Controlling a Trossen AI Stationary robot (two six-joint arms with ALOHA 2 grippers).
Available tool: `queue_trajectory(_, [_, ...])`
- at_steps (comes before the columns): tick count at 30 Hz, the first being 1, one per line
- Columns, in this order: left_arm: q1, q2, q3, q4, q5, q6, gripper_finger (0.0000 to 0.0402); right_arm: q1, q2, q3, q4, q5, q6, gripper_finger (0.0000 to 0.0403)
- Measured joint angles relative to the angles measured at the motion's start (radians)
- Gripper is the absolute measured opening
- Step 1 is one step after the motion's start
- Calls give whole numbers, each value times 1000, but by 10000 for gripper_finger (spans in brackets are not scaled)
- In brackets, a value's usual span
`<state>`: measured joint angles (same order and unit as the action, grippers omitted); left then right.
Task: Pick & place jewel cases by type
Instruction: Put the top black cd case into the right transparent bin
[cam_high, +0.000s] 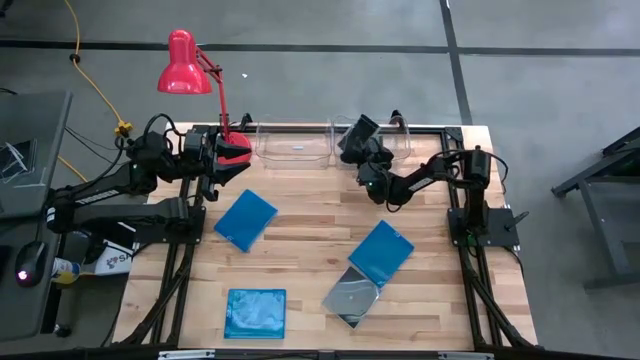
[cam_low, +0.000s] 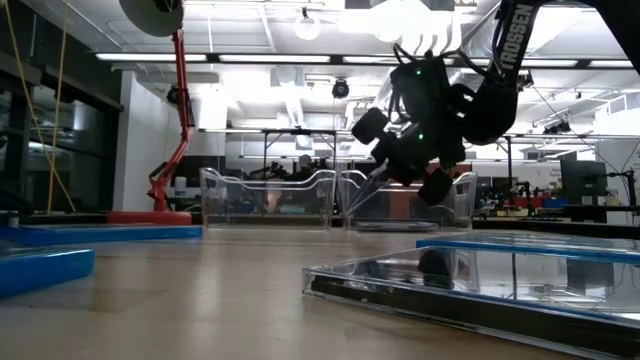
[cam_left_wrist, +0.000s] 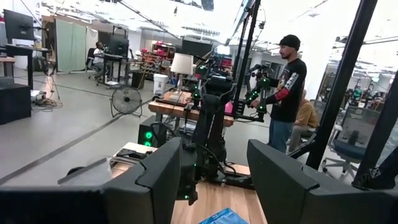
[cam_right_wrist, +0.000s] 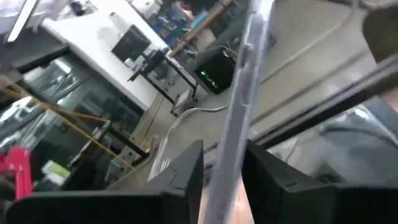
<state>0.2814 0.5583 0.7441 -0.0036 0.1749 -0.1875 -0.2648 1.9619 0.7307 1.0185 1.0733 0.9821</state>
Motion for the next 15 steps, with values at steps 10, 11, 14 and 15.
queue_trajectory(10, [0,0,0,0,6,0,182,18,1,0,2,21,-49,126])
queue_trajectory(11, [0,0,0,0,6,0,182,19,1,0,2,26,-49,130])
queue_trajectory(14, [0,0,0,0,6,0,182,26,2,0,2,45,-48,139])
queue_trajectory(15, [0,0,0,0,6,0,182,28,2,0,3,56,-49,143])
